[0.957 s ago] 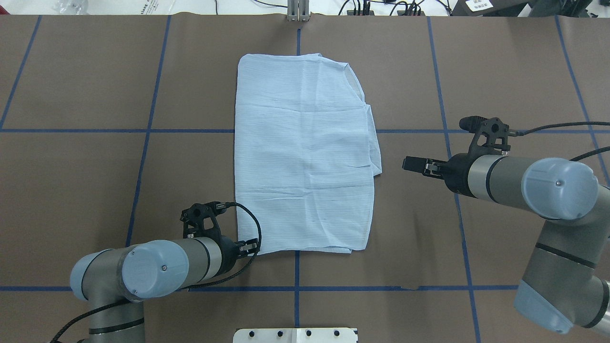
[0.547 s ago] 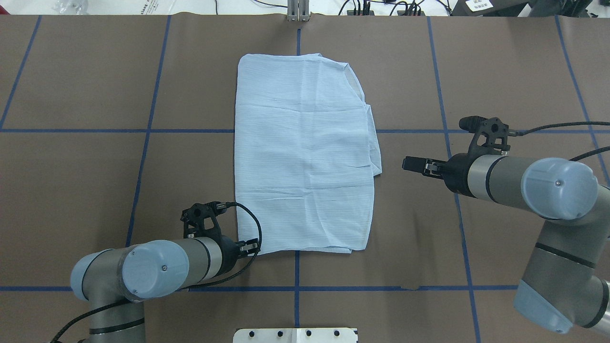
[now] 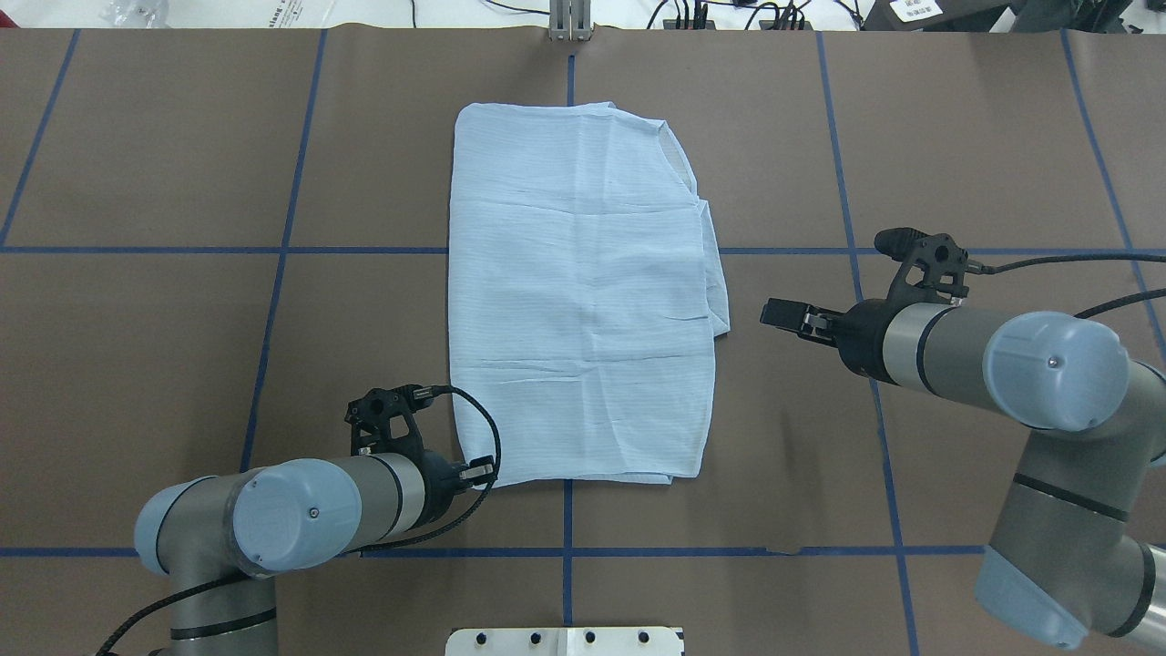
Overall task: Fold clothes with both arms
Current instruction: 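Lower both grippers onto the near corners of the folded shirt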
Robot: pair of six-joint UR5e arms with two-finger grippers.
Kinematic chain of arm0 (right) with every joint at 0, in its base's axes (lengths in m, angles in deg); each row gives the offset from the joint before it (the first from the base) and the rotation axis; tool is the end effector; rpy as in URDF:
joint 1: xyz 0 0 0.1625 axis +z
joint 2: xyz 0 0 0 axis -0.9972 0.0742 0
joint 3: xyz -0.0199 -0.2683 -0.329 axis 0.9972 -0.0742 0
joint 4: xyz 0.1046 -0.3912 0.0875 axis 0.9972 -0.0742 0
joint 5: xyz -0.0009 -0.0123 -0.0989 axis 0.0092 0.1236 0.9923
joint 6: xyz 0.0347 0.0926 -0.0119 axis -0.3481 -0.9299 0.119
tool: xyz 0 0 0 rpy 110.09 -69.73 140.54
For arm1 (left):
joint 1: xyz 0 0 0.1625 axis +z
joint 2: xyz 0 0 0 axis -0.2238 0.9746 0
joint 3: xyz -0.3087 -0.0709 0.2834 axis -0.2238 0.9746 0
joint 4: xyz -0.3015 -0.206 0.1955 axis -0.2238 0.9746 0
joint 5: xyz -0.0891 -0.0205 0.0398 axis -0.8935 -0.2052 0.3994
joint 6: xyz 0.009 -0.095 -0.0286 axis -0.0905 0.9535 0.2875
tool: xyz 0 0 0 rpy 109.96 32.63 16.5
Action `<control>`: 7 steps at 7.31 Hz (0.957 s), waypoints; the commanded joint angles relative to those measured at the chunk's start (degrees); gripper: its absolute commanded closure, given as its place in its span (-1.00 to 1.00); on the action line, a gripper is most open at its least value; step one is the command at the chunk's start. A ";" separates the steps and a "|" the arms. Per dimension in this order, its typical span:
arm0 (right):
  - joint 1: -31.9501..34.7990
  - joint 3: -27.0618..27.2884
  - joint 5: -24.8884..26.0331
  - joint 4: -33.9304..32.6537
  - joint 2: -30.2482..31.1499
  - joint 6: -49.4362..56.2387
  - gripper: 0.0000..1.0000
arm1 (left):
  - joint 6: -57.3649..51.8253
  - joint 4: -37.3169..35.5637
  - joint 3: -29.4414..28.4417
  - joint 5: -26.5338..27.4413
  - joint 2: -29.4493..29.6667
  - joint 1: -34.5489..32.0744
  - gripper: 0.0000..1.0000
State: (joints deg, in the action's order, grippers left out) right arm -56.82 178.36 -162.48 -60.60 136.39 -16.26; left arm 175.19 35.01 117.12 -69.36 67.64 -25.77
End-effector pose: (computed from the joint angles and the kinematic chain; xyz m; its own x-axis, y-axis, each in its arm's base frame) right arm -0.3789 -0.3645 0.3491 0.3880 0.1968 0.9004 -0.4965 0.8677 0.0242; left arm 0.5524 -0.2669 0.2958 0.4148 -0.1804 -0.8918 0.2937 0.9542 -0.0564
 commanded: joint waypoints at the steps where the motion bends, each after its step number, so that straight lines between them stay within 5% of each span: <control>1: -6.40 0.31 6.34 -4.01 -1.80 -13.20 -0.88 | 0.21 0.09 0.43 0.01 0.05 0.00 1.00; 4: -14.40 0.14 11.53 -35.76 -20.73 -32.82 -0.60 | 0.30 0.09 0.35 0.36 0.49 0.00 1.00; 7: -19.78 -1.53 13.57 -37.80 -21.06 -44.18 -0.53 | 0.30 0.09 0.52 0.36 0.58 0.00 1.00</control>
State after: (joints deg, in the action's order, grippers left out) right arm -74.75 177.74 -149.56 -97.46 115.86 -56.08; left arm 175.49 35.14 117.54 -69.01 68.19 -25.77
